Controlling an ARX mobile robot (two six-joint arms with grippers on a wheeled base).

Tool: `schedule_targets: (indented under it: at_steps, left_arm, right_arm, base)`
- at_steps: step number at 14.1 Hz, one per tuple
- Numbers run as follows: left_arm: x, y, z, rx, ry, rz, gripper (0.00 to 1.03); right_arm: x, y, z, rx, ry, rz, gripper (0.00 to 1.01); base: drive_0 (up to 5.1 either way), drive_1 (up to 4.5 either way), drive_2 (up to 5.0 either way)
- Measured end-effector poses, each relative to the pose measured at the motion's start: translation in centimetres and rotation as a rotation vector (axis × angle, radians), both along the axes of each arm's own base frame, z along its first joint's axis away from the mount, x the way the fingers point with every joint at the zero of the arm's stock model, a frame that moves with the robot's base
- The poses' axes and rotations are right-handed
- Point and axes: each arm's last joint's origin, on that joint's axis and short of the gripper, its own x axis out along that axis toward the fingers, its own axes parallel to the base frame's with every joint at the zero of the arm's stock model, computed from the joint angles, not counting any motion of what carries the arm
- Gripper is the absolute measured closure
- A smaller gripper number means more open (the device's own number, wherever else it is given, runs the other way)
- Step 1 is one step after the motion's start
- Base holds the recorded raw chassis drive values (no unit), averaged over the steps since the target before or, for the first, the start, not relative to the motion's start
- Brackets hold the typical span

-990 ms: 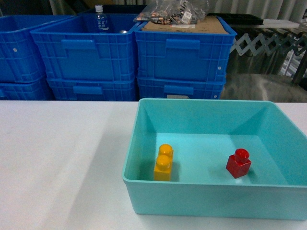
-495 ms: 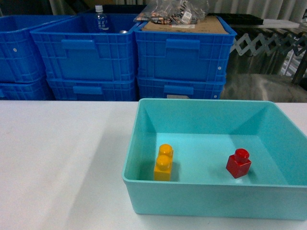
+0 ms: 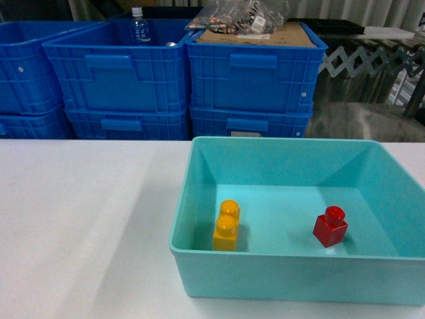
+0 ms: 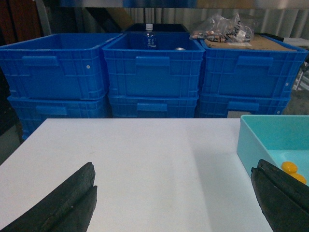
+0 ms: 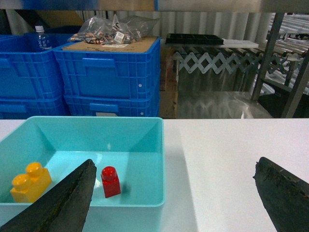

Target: Pick red block from blue box to shelf

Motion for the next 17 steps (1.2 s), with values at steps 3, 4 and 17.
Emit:
schedule_targets:
  at_steps: [3, 4, 17]
  left_arm:
    - [0.00, 0.00, 0.00, 0.000, 0.000, 0.000, 0.05]
    - [0.00, 0.00, 0.00, 0.000, 0.000, 0.000, 0.05]
    - [0.00, 0.00, 0.00, 0.000, 0.000, 0.000, 0.05]
  right_arm:
    - [0.00, 0.00, 0.00, 0.000, 0.000, 0.000, 0.03]
    - [0.00, 0.00, 0.00, 0.000, 0.000, 0.000, 0.03]
    - [0.00, 0.00, 0.00, 0.000, 0.000, 0.000, 0.03]
  base:
    - [0.0, 0.00, 0.0]
    - [0.0, 0.00, 0.0]
    - [0.0, 0.00, 0.0]
